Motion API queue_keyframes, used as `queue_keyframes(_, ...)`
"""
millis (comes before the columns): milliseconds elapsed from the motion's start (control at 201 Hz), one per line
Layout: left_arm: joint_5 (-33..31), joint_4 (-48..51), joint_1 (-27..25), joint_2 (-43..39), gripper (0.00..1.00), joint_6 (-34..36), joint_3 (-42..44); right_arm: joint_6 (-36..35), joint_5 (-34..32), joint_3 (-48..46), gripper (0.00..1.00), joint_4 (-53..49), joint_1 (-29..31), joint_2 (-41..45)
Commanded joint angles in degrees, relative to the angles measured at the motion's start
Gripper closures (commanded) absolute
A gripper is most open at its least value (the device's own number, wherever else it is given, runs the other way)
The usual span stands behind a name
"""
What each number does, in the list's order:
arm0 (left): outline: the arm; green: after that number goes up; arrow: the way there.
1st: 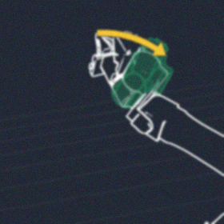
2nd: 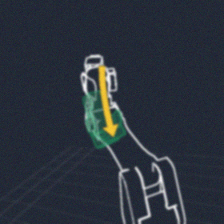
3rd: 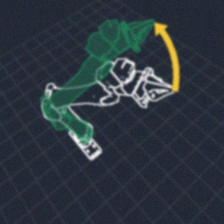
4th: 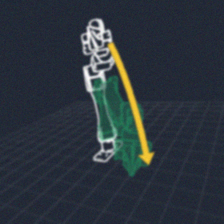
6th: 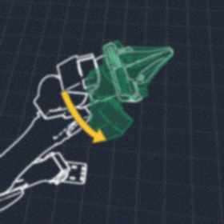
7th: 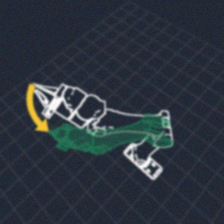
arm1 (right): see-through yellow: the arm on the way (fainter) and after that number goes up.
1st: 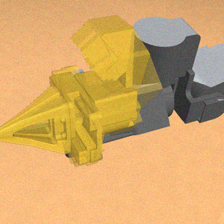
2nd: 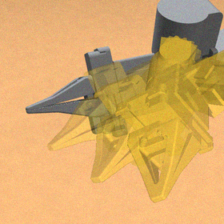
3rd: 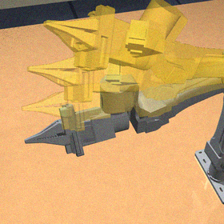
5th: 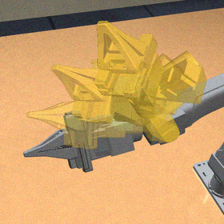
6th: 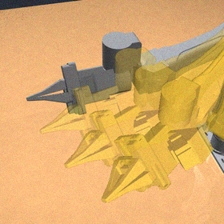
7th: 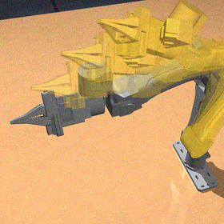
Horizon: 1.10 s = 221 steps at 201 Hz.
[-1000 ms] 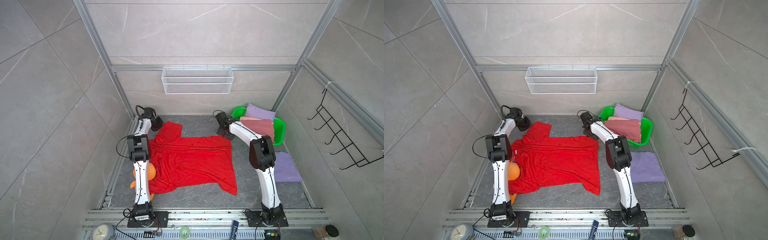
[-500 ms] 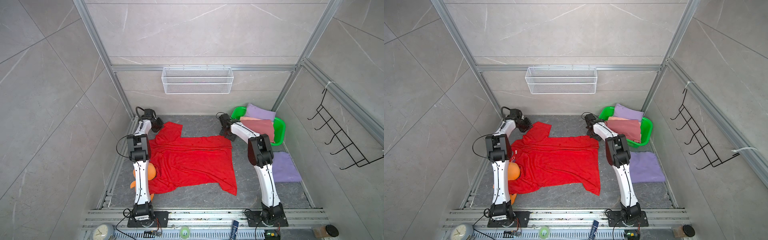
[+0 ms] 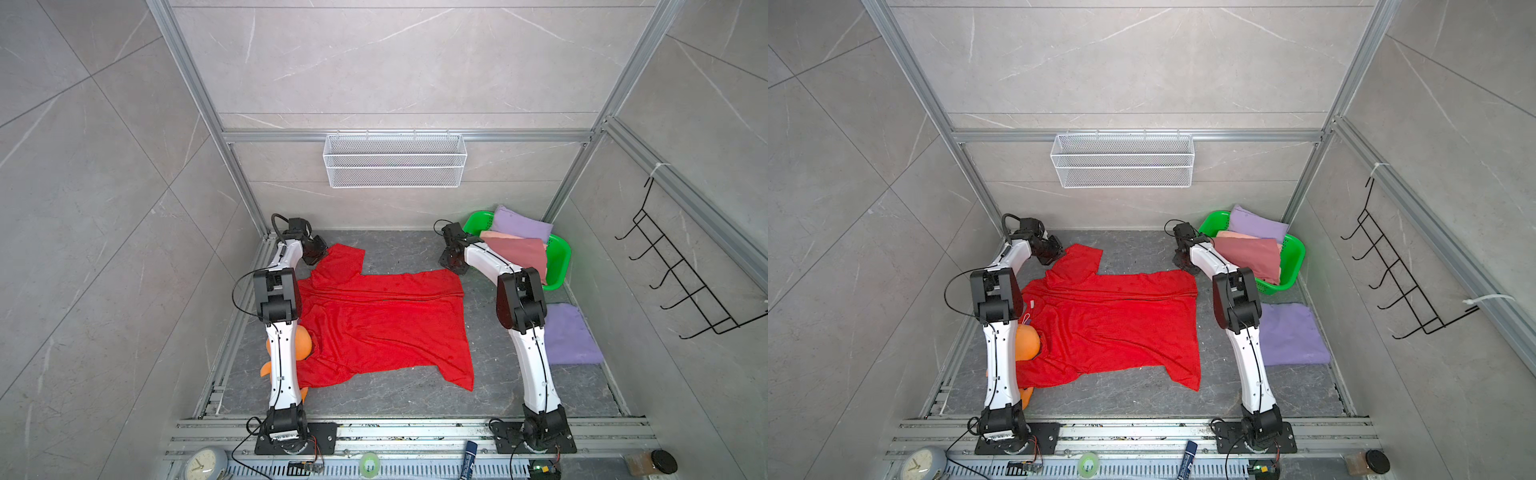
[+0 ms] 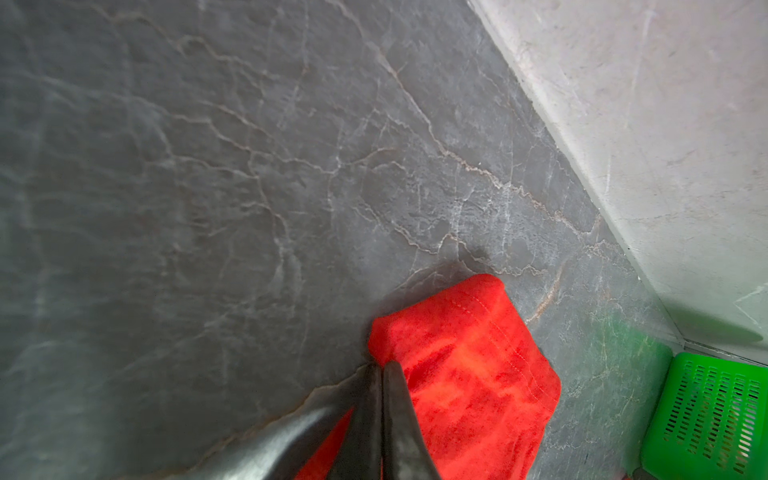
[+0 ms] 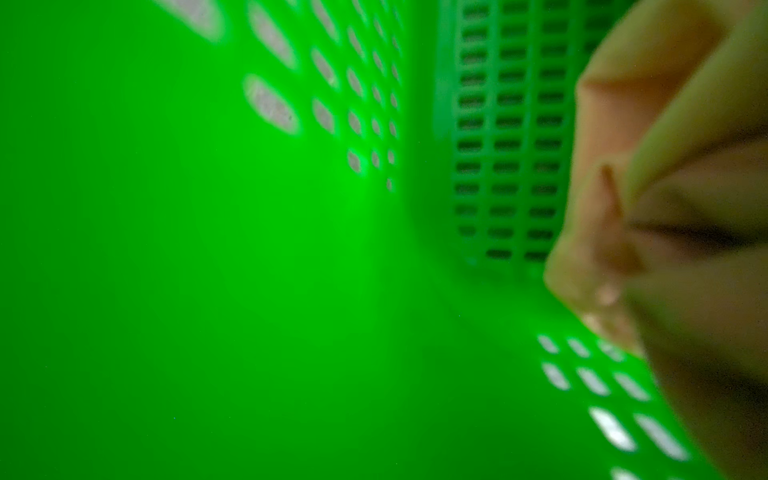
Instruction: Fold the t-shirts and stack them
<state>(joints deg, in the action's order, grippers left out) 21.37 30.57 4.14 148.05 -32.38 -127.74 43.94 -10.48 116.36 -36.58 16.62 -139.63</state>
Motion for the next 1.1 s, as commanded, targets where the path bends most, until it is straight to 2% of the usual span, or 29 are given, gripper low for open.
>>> queue_keyframes(0, 0.5, 0.5, 0.1, -3.5, 0.99, -0.6, 0.2, -0.4, 3.2, -0.3, 0.79, -2.0, 0.4, -3.0)
queue_keyframes(105, 0.4, 0.0, 0.1, -3.5, 1.0, -0.4, -0.5, -0.8, 2.0, -0.5, 0.92, -2.9, 0.5, -2.2)
queue_keyframes(274, 0.4, -1.1, 0.1, -4.5, 1.0, 1.0, -1.6, -2.7, -0.8, -1.7, 1.0, -1.6, 0.5, 2.2)
queue_keyframes(398, 0.3, -3.5, 0.1, -7.1, 1.0, 2.3, -1.3, -3.7, -2.3, -3.5, 1.0, 0.3, 0.5, 6.6)
queue_keyframes(587, -0.4, -8.0, 0.1, -12.1, 1.0, 3.7, 2.0, -2.9, -2.8, -11.6, 1.0, 6.6, 0.8, 14.0)
queue_keyframes(836, -0.8, -10.9, 0.1, -18.8, 1.0, 5.2, 7.3, -2.6, -2.7, -17.3, 1.0, 9.6, 1.6, 17.1)
queue_keyframes(1095, -2.8, -11.0, 0.1, -26.1, 1.0, 11.0, 14.0, -4.4, -4.5, -21.8, 1.0, 13.4, 1.8, 22.5)
